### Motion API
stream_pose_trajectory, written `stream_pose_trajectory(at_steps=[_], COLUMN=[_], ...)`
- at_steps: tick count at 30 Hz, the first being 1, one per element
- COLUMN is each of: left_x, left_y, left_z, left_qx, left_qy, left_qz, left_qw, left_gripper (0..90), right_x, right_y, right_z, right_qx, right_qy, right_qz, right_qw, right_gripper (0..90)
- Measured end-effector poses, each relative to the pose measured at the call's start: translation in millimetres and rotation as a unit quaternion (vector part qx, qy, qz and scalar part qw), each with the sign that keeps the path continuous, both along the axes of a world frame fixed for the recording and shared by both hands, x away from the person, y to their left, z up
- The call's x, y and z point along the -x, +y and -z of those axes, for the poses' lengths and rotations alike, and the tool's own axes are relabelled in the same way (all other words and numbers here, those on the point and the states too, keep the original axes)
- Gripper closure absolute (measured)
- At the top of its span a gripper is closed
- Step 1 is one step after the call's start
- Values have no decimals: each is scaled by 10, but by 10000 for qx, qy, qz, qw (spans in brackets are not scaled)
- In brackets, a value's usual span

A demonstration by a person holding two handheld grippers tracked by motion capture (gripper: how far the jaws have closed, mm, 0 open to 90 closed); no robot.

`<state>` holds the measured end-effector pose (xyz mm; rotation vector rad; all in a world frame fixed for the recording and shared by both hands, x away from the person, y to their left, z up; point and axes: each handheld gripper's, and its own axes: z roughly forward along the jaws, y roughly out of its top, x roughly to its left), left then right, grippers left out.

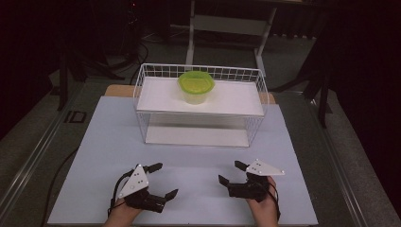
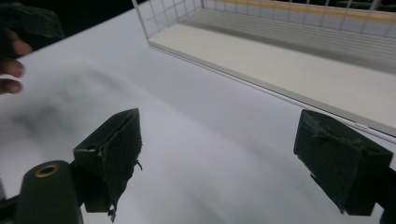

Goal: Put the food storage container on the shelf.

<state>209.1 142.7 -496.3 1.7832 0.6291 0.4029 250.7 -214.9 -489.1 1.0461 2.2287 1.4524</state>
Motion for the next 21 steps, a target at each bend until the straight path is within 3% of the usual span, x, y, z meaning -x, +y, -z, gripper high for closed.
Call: stream_pose_trajectory(at_steps=[8, 12, 14, 21], left_x=[19, 9, 0, -2], left_y=[105, 125, 143, 182], left_z=[75, 132, 153, 221], left_qx=[66, 24, 81, -21], left_qy=[-1, 26, 54, 23], left_qz=[-161, -170, -168, -207], left_qw=[9998, 9998, 9998, 9998], left_gripper=[47, 47, 47, 46], right_x=[54, 84, 73, 8], right_y=[-91, -151, -167, -236], right_z=[18, 94, 129, 234], right_qx=[-53, 52, 80, -13], right_qy=[-94, -166, -126, -201], right_qz=[45, 26, 38, -17], right_qw=[9999, 9998, 9999, 9998], right_gripper=[150, 150, 150, 150])
